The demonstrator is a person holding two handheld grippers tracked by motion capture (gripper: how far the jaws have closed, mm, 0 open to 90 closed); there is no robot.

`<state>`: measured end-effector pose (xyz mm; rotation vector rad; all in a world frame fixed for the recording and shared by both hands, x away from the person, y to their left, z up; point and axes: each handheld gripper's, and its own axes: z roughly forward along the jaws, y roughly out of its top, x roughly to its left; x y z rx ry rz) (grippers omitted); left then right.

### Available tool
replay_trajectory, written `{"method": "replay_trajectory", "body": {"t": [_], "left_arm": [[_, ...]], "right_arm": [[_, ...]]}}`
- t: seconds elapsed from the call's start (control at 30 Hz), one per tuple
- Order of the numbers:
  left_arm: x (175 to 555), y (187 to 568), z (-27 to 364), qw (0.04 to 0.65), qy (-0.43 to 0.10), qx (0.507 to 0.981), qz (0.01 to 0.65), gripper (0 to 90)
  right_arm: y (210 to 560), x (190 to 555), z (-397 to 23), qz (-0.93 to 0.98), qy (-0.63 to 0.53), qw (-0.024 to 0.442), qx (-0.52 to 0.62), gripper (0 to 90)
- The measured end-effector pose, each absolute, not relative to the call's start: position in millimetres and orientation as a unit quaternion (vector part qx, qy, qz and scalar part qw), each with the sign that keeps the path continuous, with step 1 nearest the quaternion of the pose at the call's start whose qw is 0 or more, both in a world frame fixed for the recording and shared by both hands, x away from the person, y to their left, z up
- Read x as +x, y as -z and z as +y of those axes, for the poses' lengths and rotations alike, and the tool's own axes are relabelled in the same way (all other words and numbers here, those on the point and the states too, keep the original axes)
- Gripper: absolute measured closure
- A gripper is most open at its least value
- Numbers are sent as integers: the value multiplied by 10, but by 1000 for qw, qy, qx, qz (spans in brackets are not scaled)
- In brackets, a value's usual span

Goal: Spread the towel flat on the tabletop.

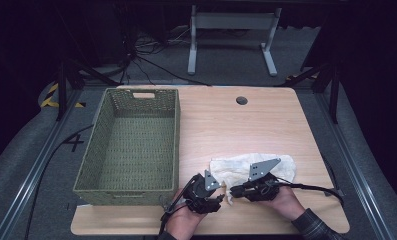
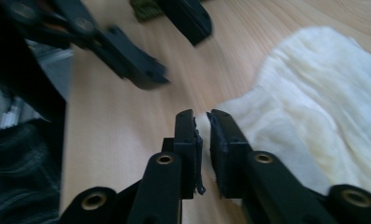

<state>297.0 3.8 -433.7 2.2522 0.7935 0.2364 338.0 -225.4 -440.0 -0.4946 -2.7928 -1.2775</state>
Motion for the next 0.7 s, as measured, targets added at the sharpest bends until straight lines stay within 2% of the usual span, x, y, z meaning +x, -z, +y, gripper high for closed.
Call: {"method": "replay_trajectory", "body": {"t": [0.13, 0.3, 0.5, 0.7], "left_arm": [[2999, 4311, 10, 368, -84, 874, 304, 555], [3092, 4292, -116, 367, -71, 881, 291, 687], [3217, 4367, -389, 350, -60, 896, 267, 811], [3231, 4516, -514, 301, -70, 918, 248, 851]], "right_arm": [[4265, 3397, -2410, -894, 411, -18, -175, 764], [4207, 3409, -2697, -893, 400, -54, -198, 798], [4222, 3391, -3153, -886, 391, -74, -240, 831], [4244, 3299, -3507, -878, 382, -86, -275, 840]]}}
